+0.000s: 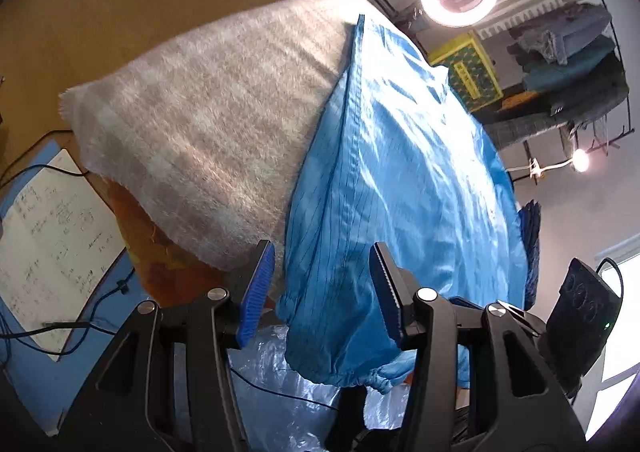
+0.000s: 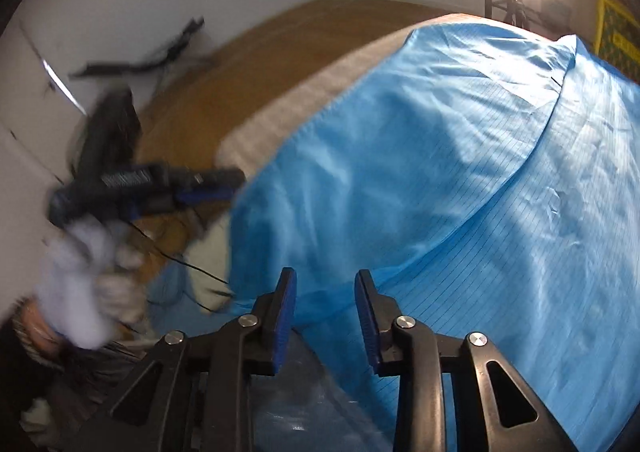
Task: Fold large clothes
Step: 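Grasp the jacket edge again with the left tool and lift it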
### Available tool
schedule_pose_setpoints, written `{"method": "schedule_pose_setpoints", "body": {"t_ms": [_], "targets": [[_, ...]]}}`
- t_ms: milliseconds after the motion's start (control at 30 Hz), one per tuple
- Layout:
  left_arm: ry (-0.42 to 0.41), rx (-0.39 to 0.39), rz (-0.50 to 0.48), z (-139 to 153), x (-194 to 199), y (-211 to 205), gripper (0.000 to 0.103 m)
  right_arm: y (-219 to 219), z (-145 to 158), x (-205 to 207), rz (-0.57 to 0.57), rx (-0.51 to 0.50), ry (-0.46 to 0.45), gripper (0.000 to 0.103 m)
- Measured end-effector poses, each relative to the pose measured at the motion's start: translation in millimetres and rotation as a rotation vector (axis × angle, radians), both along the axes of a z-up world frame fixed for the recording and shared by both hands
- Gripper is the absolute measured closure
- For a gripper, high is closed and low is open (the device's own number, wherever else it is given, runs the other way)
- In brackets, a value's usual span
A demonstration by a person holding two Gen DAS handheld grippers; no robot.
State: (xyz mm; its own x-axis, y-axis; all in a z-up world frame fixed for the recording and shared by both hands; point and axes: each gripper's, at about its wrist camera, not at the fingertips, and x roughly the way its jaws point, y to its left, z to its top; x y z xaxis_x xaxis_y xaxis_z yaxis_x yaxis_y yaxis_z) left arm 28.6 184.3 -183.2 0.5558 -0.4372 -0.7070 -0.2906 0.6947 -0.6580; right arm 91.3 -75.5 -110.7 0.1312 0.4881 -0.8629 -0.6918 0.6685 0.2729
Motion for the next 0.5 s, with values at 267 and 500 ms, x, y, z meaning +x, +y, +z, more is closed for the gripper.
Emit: {"method": "schedule_pose_setpoints", "body": {"t_ms": [267, 500], "targets": [[-0.002, -0.005, -0.027, -2.0, 12.9, -18.0, 0.076, 3.9, -27.4, -2.3, 0.034, -0.02, 0.041, 0.073], [-0.033, 0.126, -0.046, 15.5, 16.5, -35.1, 0.1, -8.4, -25.8, -2.0, 0.072, 0.019, 0.087, 0.073]]}}
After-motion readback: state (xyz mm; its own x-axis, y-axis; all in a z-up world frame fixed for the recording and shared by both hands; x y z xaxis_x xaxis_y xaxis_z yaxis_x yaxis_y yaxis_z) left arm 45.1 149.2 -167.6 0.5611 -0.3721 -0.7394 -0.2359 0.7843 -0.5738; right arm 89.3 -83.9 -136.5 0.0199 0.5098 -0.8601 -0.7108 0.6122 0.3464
